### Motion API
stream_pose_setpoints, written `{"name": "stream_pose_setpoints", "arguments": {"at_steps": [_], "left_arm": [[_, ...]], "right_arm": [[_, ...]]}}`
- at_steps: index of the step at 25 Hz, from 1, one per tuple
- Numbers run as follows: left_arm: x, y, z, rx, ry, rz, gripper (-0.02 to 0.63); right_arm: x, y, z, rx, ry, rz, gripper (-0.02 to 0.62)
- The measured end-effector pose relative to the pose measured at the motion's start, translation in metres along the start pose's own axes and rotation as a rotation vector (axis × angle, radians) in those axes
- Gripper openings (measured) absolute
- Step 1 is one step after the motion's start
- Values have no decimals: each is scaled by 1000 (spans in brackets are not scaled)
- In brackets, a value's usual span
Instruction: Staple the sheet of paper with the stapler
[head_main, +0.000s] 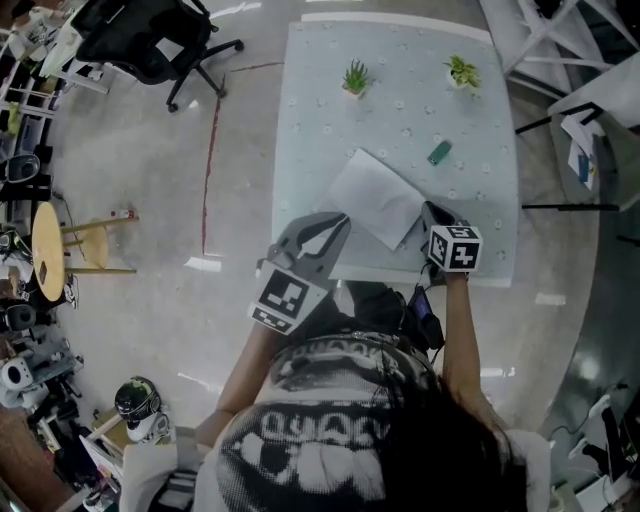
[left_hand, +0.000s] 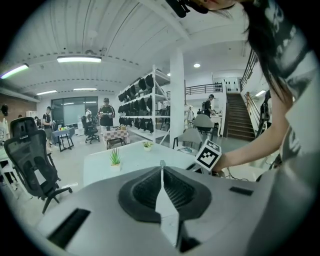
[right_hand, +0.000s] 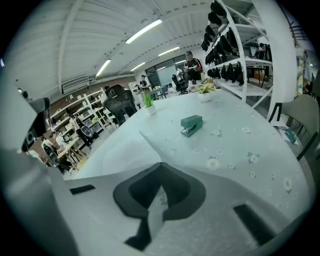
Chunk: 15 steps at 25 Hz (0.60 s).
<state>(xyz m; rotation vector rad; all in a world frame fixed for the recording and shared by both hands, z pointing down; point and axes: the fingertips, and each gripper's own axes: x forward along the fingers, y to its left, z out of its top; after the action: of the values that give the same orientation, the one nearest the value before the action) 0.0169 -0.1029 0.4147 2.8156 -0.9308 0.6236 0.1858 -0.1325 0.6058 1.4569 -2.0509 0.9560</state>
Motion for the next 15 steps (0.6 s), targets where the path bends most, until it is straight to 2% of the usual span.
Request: {"name": "stream_pose_setpoints", "arguments": {"at_steps": [4,9,15], "left_arm": [[8,-1,4,-6,-9,19,12],[16,-1,7,-17,-13,40,12],[26,-1,6,-23,-8,53,12]], "right_arm": [[4,-29,15,12,3,-13,0],[16,-56,29,82,2,0,0],[32,-73,38,128,30,44,0]]}}
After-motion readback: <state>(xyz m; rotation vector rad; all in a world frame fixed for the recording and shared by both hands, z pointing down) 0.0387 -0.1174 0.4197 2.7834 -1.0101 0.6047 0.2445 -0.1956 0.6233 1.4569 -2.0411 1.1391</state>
